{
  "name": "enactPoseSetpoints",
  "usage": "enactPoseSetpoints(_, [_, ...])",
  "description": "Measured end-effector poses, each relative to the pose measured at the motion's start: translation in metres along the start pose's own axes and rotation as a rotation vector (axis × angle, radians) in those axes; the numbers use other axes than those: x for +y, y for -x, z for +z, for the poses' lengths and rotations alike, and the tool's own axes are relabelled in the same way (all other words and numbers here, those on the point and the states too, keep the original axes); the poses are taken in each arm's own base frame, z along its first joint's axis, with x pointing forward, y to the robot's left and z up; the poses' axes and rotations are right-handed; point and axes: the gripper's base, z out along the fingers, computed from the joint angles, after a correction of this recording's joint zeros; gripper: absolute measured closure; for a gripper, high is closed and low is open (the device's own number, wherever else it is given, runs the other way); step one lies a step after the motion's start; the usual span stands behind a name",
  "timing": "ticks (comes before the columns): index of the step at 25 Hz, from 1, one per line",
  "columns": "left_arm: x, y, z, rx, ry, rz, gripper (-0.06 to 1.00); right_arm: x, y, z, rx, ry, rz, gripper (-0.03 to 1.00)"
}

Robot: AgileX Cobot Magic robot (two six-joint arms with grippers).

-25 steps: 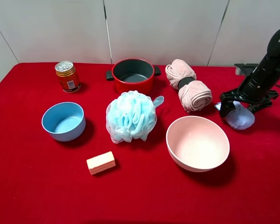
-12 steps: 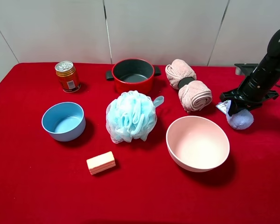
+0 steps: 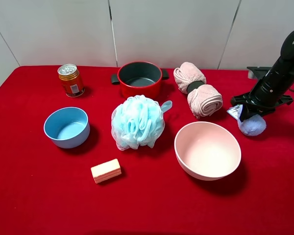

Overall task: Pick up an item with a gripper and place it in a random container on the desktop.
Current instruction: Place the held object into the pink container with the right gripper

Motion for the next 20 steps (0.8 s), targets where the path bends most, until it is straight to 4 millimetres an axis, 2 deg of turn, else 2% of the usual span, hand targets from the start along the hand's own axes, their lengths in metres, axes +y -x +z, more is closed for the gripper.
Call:
enactPoseSetpoints(10, [0.0,0.0,0.0,0.0,0.0,0.0,-0.05,0.002,0.001,-0.025,0.016,0.003,0.024,0.78])
enactPoseSetpoints(20, [0.0,0.0,0.0,0.0,0.0,0.0,-0.05,0.006,-0.005,-0.065,-0.024,-0.003,0.044,0.78])
